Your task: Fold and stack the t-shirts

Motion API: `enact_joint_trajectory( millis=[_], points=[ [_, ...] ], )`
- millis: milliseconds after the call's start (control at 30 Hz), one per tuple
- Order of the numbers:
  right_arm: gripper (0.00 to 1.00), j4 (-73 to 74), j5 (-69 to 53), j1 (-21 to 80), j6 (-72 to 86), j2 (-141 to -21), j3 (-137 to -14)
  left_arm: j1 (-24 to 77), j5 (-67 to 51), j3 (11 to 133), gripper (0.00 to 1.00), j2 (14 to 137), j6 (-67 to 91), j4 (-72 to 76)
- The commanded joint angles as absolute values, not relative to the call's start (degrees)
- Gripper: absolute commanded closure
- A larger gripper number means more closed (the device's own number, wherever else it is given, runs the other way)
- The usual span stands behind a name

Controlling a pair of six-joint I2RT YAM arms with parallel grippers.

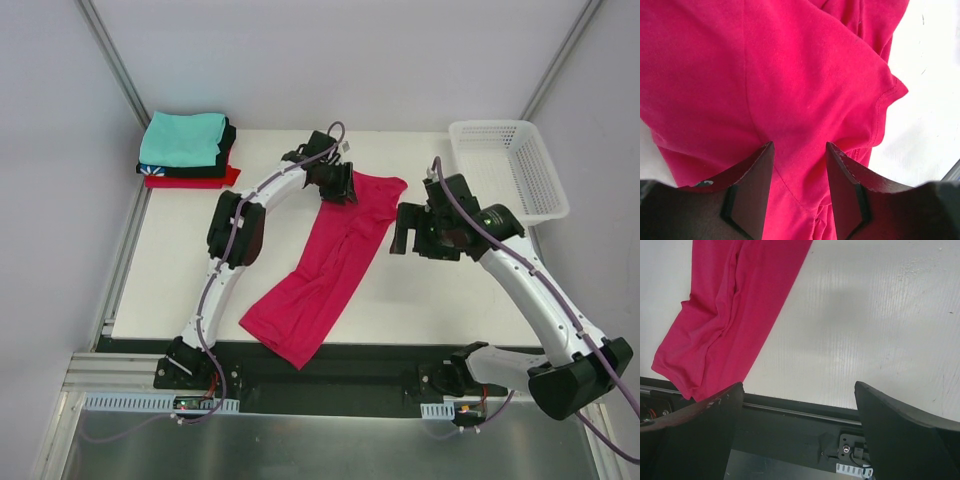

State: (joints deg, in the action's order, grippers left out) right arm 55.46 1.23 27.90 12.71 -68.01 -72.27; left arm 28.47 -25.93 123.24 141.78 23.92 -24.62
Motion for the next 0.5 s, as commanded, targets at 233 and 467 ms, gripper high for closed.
enact_joint_trajectory(
  millis=[233, 467],
  points=[
    [0.04, 59.9, 1.1, 28.5, 13.8, -62.8, -72.5, 21.4, -28.6, 127.4, 0.57, 145.6, 31.0, -23.7],
    [0.04, 62.6, 0.5, 28.5, 14.0, -59.1, -71.5, 16.8, -30.4, 130.6, 0.57, 148.3, 32.8, -22.8]
  ],
)
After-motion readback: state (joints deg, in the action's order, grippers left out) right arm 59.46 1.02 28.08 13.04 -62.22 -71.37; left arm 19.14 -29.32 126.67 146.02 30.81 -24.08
